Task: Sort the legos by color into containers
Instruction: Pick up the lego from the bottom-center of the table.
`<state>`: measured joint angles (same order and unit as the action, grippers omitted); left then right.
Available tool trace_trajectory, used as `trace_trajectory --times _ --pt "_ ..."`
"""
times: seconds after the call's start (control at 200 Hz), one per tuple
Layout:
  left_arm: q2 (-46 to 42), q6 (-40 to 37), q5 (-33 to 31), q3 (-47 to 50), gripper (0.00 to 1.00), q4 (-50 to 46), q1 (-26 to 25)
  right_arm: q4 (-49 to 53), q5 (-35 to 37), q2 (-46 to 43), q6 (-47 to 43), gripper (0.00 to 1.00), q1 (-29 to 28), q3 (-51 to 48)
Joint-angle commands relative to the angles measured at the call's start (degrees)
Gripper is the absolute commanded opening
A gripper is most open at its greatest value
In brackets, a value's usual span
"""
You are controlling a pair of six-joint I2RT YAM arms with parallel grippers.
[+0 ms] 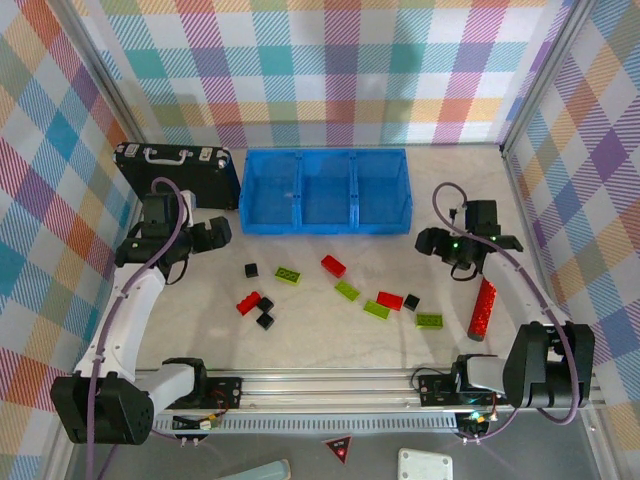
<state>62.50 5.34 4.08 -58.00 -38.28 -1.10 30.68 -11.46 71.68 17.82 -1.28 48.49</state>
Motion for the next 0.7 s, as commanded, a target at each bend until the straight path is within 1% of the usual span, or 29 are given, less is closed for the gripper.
trace_trajectory --times 0.0,0.075,0.135,0.21,0.275,0.345,0.46,0.575,0.695 --pt "-0.7 -6.1 3.7 1.2 1.0 -3.0 -0.4 8.0 -1.1 -1.4 3.0 0.74 -2.2 0.3" --pt "-0.7 -6.3 4.2 3.6 1.0 -0.5 -0.4 9.6 0.0 -2.5 4.8 0.72 -5.0 -0.3" --pt "-0.7 -6.3 5.0 5.1 1.0 1.3 -0.4 11.4 3.1 -3.4 7.2 0.71 -7.9 -0.6" --pt "-0.2 -7.0 5.5 4.8 1.0 0.9 -0.4 13.8 6.5 -4.2 10.8 0.68 -11.3 -1.1" --pt "0.1 -7.6 4.6 4.5 1.0 0.8 -0.4 15.2 8.8 -5.0 13.5 0.66 -13.7 -1.8" --pt "0.0 -7.8 4.1 4.3 1.0 0.8 -0.2 16.1 9.9 -6.1 16.0 0.63 -15.6 -3.0" --pt "-0.2 -7.8 5.0 4.3 1.0 1.0 -0.1 18.2 11.5 -6.9 18.9 0.61 -18.4 -3.8" --pt "-0.5 -7.9 5.5 4.4 0.99 1.3 -0.1 19.2 13.0 -6.9 21.9 0.61 -21.9 -4.5" --pt "-0.5 -7.9 5.9 4.4 0.99 1.5 0.0 20.6 14.8 -4.8 26.1 0.62 -25.9 -3.6"
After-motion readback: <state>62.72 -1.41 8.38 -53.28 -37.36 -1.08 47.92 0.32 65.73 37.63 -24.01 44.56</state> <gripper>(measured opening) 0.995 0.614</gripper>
